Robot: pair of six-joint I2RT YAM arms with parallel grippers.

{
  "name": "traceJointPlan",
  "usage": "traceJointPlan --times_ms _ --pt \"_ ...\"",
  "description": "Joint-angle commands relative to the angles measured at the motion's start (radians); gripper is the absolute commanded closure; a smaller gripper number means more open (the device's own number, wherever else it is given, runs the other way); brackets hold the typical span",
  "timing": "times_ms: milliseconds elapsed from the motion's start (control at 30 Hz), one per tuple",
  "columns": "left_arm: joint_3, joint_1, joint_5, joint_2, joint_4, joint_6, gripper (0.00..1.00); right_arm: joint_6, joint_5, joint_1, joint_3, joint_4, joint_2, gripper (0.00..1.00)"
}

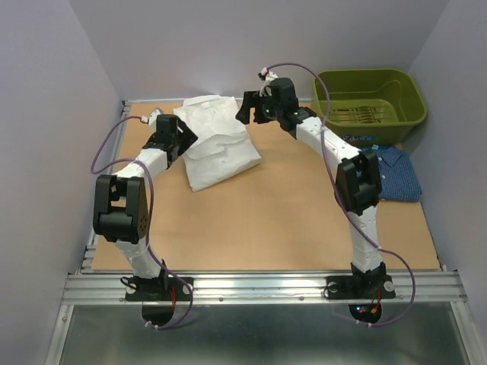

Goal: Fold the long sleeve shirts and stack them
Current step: Fold the shirt

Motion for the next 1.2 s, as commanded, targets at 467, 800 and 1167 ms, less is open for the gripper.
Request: traceJointPlan --times_ms 467,800,1167 --pt "-0.118 -0.203 0.169 -0.353 -0.034 0.219 0.21 -0.041 -0.305 -0.046 -0.545 0.103 -0.353 0.0" --pt "0.062 -0.291 0.228 -0.05 0.026 0.308 0.3 0.007 -0.412 -0.105 -0.525 0.148 -0.252 0.0" --pt "0.364 -0.279 0.085 0.275 0.003 0.42 0.35 -0.005 -0.421 -0.106 -0.56 0.178 -0.207 0.0"
